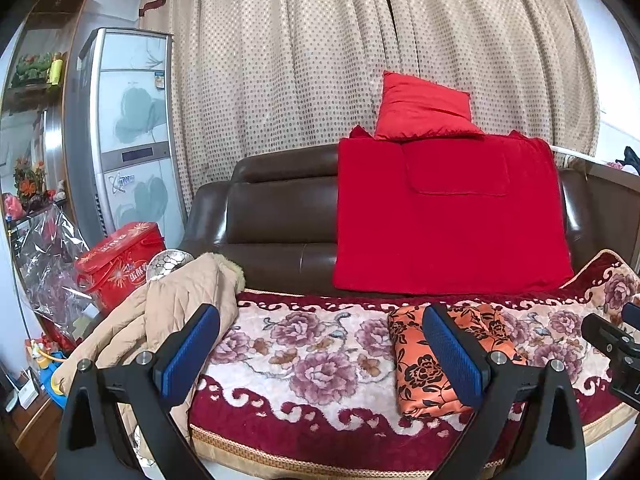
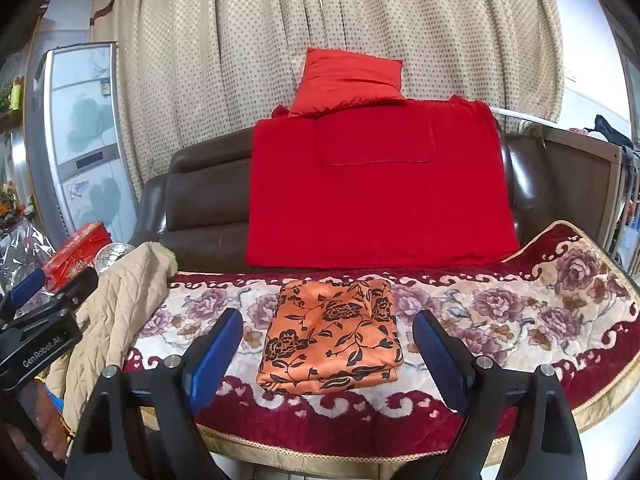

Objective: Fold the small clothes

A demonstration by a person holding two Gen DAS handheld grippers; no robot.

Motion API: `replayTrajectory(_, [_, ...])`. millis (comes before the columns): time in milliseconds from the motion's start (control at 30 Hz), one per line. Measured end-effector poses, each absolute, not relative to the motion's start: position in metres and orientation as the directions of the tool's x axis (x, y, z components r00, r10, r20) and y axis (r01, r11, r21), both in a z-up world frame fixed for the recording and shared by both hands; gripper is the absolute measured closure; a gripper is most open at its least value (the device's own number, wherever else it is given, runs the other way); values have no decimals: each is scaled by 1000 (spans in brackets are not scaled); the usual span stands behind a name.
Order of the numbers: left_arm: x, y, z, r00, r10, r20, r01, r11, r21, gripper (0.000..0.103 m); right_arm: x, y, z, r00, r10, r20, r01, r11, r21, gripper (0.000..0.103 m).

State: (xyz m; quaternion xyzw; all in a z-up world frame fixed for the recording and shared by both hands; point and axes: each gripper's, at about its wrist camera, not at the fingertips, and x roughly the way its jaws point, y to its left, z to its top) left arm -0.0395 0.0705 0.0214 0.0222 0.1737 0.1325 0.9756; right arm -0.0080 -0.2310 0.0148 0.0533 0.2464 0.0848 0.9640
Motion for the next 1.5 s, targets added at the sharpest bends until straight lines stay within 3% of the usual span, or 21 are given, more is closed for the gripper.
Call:
replayTrajectory(1033, [-48,76,19,912,249,-327,-236,968,78,2,-16,-228,19,874,157,-461,-110,986,127,13])
replayTrajectory(1500, [-47,71,18,914,234,-332,-217,972,90,2,-15,-223,16,873,73,-482,-59,997,44,13])
